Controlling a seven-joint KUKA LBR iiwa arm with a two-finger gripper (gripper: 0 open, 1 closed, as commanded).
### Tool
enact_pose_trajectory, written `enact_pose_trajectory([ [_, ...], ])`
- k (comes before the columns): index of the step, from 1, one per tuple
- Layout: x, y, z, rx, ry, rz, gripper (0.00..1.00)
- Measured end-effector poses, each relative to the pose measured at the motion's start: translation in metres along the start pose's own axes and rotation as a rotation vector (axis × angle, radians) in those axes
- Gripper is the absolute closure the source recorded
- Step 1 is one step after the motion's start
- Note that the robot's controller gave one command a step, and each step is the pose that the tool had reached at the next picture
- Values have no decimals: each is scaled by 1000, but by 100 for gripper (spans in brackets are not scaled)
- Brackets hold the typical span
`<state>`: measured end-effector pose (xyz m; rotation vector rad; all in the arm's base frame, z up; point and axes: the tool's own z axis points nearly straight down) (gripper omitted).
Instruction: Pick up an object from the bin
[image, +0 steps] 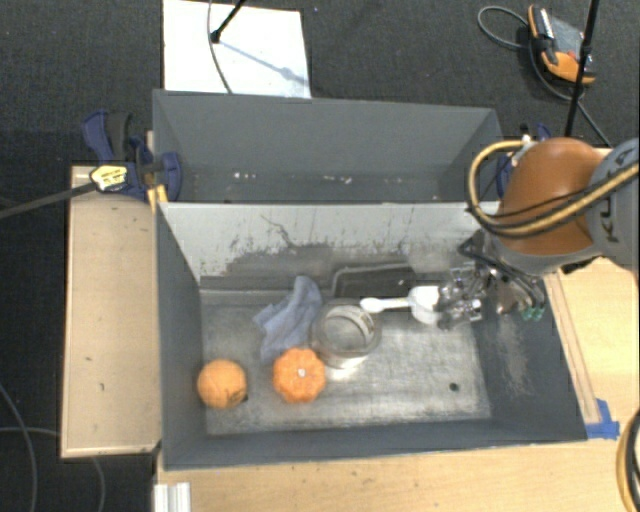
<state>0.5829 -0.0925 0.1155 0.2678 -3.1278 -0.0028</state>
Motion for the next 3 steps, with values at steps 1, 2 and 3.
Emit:
enact_pose_trajectory([
  [1,-8,-4,-30,2,-6,17,0],
  [2,-8,-4,-30,2,-6,17,0],
  [3,1,-11,2,4,-15,130,0],
])
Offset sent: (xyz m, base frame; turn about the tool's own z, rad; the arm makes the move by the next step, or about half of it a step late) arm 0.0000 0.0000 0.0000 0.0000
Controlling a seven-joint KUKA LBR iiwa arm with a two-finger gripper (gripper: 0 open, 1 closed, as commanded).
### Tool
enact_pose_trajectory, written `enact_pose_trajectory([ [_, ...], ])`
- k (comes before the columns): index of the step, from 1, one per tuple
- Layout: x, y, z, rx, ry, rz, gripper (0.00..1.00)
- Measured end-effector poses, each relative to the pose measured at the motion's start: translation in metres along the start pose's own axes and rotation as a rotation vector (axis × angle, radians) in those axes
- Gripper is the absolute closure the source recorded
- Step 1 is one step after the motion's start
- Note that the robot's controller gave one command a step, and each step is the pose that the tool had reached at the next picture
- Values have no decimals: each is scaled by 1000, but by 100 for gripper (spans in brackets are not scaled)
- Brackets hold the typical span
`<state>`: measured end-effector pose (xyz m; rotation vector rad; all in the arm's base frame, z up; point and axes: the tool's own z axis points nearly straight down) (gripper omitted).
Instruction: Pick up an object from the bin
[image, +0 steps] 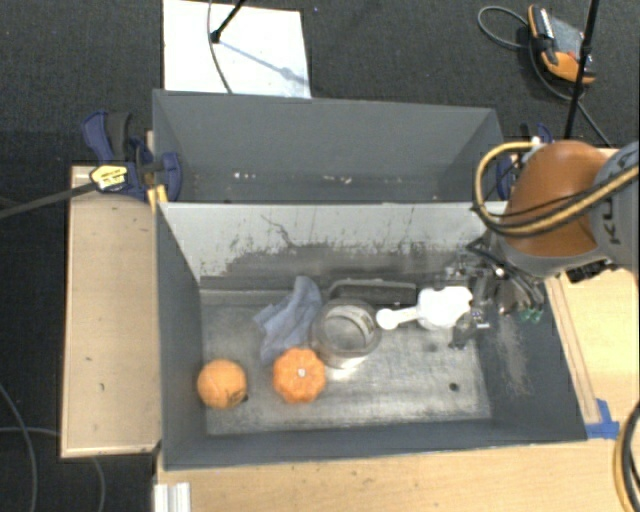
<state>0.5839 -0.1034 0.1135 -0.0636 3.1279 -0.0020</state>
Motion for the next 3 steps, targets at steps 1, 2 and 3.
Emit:
enact_pose_trajectory([
  [1,11,-1,30,-2,5,62,100],
  [2,11,-1,30,-2,5,62,100],
  [3,-2,-26,-80,-1,10,57,100],
])
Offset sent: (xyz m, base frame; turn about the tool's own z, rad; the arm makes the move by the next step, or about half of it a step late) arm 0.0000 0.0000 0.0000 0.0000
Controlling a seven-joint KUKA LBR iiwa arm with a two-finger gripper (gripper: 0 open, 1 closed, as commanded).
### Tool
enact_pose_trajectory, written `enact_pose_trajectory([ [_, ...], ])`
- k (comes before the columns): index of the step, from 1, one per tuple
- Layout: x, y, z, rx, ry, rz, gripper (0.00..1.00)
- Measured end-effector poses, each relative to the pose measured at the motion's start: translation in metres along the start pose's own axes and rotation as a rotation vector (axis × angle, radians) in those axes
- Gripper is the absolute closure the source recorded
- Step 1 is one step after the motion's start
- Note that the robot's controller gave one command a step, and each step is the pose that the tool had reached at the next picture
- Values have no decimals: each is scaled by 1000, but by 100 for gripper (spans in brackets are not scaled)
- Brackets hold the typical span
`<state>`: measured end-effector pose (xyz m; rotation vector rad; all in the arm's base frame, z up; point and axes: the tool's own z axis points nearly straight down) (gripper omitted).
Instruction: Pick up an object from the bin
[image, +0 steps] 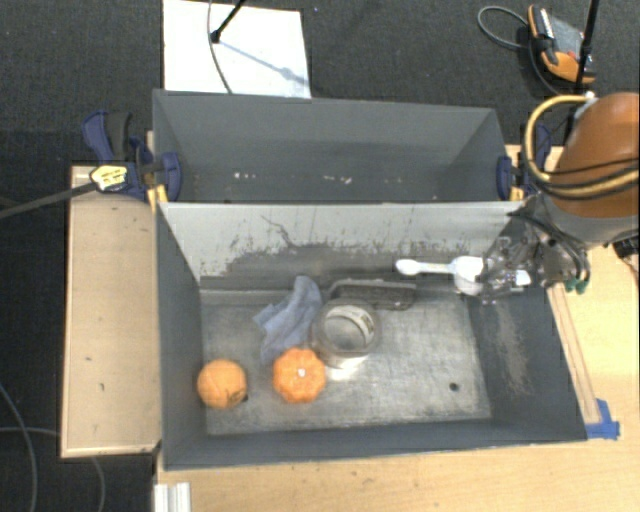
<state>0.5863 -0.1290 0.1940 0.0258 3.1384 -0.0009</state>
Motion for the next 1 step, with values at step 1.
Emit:
enact_pose_trajectory([
  [1,0,0,0,0,0,0,100],
])
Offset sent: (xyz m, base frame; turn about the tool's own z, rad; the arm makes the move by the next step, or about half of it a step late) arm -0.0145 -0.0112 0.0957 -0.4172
